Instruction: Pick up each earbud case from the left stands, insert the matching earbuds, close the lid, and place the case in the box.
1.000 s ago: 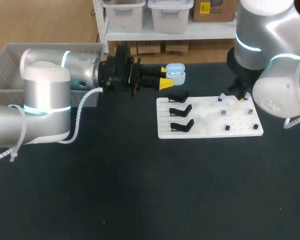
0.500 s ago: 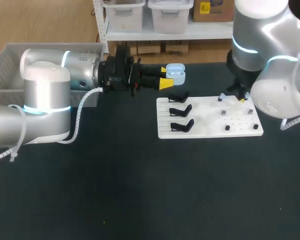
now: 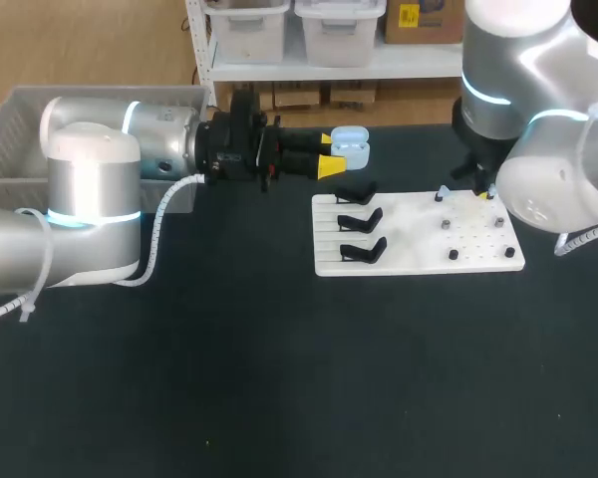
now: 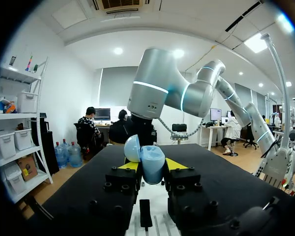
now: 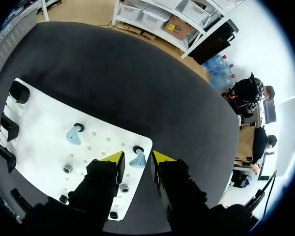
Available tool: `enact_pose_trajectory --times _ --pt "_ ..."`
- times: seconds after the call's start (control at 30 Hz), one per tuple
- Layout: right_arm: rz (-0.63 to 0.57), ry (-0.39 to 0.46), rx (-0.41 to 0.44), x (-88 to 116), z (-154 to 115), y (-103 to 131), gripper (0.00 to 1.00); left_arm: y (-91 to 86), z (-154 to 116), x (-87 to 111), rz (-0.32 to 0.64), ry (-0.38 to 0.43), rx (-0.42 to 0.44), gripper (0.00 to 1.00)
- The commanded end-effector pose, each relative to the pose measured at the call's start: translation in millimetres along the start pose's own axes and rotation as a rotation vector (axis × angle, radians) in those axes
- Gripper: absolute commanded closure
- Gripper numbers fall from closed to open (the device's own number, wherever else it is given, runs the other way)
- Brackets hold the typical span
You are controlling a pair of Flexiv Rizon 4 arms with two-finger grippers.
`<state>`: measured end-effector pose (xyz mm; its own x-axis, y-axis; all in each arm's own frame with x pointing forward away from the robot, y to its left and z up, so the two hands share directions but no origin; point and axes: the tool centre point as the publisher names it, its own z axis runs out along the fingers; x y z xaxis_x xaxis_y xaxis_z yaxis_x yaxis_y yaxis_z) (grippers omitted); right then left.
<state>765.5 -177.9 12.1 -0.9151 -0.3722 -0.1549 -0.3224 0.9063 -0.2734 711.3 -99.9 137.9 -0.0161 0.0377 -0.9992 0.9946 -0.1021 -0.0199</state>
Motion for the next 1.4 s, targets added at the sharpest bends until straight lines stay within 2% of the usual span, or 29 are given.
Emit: enact_pose_trajectory --times 0.03,0.57,0.63,0.7,0.73,0.87,1.0,1.13,1.2,1.4 --pt "0.005 -0.007 0.01 1 2 1 0.68 -0.6 0 1.0 0.003 -0.003 -0.003 1.0" --pt "0.01 -0.006 0.037 2 6 1 0.75 -0.6 0 1.0 0.003 -0.003 -0.003 1.0" --pt "0.011 -0.007 0.039 2 6 1 0.81 -0.6 0 1.0 0.003 -0.003 -0.003 1.0" --pt "0.013 -0.009 0.042 2 6 1 0.97 -0.6 0 1.0 0.003 -0.003 -0.003 1.0" --pt "0.014 -0.011 0.044 2 5 1 1.0 -0.6 0 1.0 0.003 -0.003 -0.003 1.0" --pt "0.016 -0.015 0.05 4 -2 -2 1.0 -0.6 0 1.0 0.003 -0.003 -0.003 1.0" --pt "0.017 -0.017 0.053 8 -19 -5 1.0 -0.6 0 1.0 0.003 -0.003 -0.003 1.0" --pt "0.044 -0.008 0.046 12 -48 -7 1.0 -0.6 0 1.0 0.003 -0.003 -0.003 1.0" --pt "0.064 0.039 0.073 13 -64 -7 1.0 -0.6 0 1.0 0.003 -0.003 -0.003 1.0" --pt "0.12 0.075 -0.009 18 -109 -2 1.0 -0.6 0 1.0 0.003 -0.003 -0.003 1.0"
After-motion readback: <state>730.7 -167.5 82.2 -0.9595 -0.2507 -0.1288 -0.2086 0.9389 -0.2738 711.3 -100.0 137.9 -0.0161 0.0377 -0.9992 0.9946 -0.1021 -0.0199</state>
